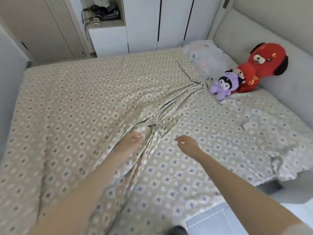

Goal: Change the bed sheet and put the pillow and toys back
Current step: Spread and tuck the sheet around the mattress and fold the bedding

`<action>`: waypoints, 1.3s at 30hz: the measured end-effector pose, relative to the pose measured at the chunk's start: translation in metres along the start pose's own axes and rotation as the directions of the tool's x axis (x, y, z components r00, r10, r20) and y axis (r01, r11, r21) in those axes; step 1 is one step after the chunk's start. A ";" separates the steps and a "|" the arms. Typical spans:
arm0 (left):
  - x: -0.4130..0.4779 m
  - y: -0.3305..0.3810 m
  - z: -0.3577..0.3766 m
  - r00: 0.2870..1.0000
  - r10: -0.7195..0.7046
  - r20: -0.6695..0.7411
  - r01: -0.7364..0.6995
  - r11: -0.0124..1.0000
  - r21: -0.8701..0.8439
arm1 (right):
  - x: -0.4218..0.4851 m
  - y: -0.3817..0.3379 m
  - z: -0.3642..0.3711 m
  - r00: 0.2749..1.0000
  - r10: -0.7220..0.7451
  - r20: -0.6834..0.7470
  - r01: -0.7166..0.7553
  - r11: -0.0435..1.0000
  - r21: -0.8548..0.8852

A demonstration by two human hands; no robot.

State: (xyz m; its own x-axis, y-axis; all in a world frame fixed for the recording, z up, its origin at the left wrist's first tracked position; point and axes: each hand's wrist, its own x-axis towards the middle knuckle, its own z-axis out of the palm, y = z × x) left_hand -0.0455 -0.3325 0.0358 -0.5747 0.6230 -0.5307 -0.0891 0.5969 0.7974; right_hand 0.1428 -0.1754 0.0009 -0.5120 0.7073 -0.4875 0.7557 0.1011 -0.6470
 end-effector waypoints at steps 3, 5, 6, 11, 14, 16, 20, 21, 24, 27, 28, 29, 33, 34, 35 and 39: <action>0.030 0.001 0.006 0.999 -0.023 -0.029 0.022 0.999 -0.027 | 0.048 -0.004 0.004 0.999 -0.036 0.029 0.037 0.999 -0.031; 0.055 -0.001 0.013 0.997 -0.043 -0.058 0.041 0.998 -0.041 | 0.089 -0.003 0.011 0.995 -0.060 0.082 0.068 0.992 -0.106; 0.064 0.000 0.015 0.996 -0.049 -0.069 0.046 0.998 -0.043 | 0.106 -0.004 0.015 0.992 -0.069 0.110 0.084 0.987 -0.138; 0.112 -0.001 0.030 0.981 -0.121 -0.154 0.100 0.986 -0.137 | 0.194 -0.004 0.040 0.961 -0.071 0.266 0.154 0.940 -0.304; 0.141 -0.006 0.038 0.968 -0.161 -0.194 0.131 0.979 -0.156 | 0.239 0.004 0.059 0.937 -0.050 0.345 0.172 0.928 -0.332; 0.154 -0.010 0.042 0.958 -0.184 -0.219 0.147 0.974 -0.172 | 0.261 0.010 0.069 0.917 -0.034 0.397 0.185 0.919 -0.349; 0.174 -0.022 0.047 0.933 -0.243 -0.264 0.185 0.956 -0.227 | 0.294 0.020 0.091 0.902 0.044 0.430 0.135 0.916 -0.377; 0.174 -0.025 0.048 0.926 -0.259 -0.274 0.194 0.951 -0.243 | 0.298 0.022 0.096 0.901 0.067 0.429 0.112 0.918 -0.380; 0.174 -0.034 0.048 0.913 -0.281 -0.295 0.211 0.945 -0.248 | 0.301 0.022 0.102 0.901 0.044 0.431 0.150 0.902 -0.405; 0.163 -0.037 0.050 0.901 -0.297 -0.315 0.234 0.946 -0.224 | 0.288 0.019 0.097 0.862 -0.007 0.507 0.201 0.922 -0.330; 0.158 -0.037 0.050 0.903 -0.289 -0.319 0.229 0.950 -0.212 | 0.282 0.017 0.093 0.855 -0.029 0.519 0.214 0.929 -0.302; 0.151 -0.036 0.052 0.907 -0.275 -0.319 0.222 0.956 -0.193 | 0.275 0.014 0.088 0.851 -0.049 0.523 0.230 0.929 -0.288; 0.123 -0.033 0.059 0.925 -0.233 -0.301 0.203 0.971 -0.127 | 0.241 0.004 0.061 0.853 -0.103 0.511 0.265 0.930 -0.255; 0.114 -0.033 0.061 0.929 -0.220 -0.297 0.196 0.975 -0.108 | 0.230 0.001 0.053 0.858 -0.122 0.499 0.273 0.932 -0.240; 0.107 -0.035 0.064 0.935 -0.210 -0.285 0.193 0.977 -0.088 | 0.222 0.000 0.047 0.859 -0.142 0.493 0.288 0.929 -0.234; 0.056 -0.032 0.078 0.965 -0.127 -0.230 0.148 0.986 0.075 | 0.162 -0.009 0.003 0.856 -0.208 0.473 0.358 0.898 -0.254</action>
State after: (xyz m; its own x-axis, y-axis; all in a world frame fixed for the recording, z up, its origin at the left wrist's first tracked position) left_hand -0.0119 -0.2773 -0.0419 -0.7302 0.4091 -0.5473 -0.1121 0.7184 0.6866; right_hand 0.0517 -0.0635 -0.0735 -0.7885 0.2535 -0.5604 0.5992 0.5219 -0.6071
